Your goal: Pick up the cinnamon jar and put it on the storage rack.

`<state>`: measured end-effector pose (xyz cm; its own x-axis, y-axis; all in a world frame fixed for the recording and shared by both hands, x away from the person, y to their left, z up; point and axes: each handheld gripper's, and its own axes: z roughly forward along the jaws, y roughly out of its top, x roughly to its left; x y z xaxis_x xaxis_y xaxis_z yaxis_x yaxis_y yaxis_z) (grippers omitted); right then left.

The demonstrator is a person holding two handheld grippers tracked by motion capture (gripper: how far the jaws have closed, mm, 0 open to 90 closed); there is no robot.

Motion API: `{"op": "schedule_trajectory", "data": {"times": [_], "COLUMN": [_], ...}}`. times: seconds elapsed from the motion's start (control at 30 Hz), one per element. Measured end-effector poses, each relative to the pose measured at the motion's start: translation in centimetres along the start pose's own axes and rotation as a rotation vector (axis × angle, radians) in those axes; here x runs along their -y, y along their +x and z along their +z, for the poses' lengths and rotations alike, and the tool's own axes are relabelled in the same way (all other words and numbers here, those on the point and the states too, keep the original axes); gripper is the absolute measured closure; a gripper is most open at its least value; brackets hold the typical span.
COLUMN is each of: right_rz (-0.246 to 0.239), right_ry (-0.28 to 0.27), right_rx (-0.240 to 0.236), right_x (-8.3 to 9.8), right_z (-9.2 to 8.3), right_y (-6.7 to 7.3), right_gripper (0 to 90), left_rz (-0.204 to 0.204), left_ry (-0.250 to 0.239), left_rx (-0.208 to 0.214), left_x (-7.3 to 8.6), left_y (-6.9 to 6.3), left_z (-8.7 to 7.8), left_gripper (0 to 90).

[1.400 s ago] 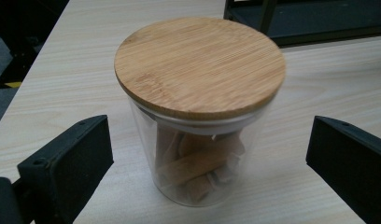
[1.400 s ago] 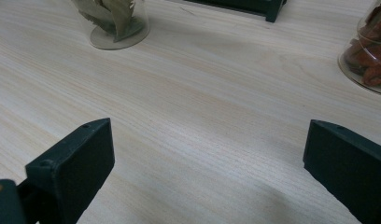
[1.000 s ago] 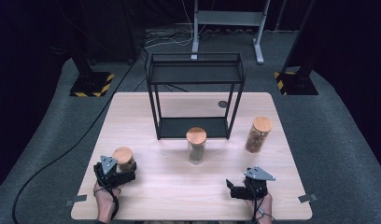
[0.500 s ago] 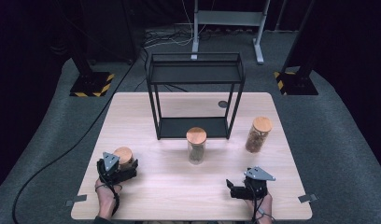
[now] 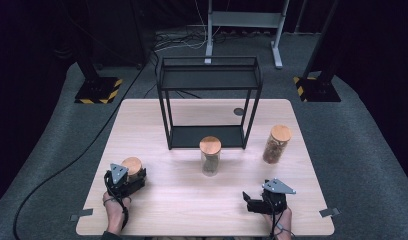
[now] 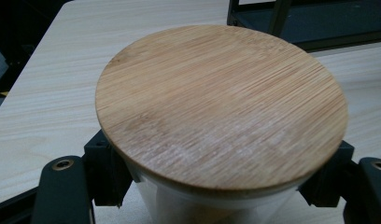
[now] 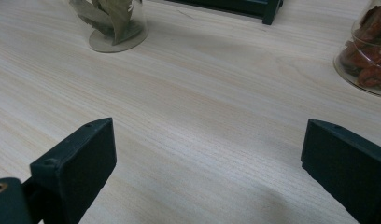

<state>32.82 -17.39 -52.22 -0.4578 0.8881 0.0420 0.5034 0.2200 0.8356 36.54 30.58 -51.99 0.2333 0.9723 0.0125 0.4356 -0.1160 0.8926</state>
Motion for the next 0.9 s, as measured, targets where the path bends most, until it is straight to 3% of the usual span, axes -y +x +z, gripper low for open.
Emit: {"op": "schedule_trajectory", "data": {"times": [0.9], "right_rz": [0.006], "right_ry": [0.014], "right_rx": [-0.009], "right_x": [-0.1], "right_z": [0.1], "right_y": [-0.1], "right_gripper": [0.3], "left_rz": [0.029], "left_ry": [-0.003], "left_rx": [0.061], "left_x": [-0.6], "left_y": [-1.7], "left_z": [0.0], "left_gripper": [25.5]}}
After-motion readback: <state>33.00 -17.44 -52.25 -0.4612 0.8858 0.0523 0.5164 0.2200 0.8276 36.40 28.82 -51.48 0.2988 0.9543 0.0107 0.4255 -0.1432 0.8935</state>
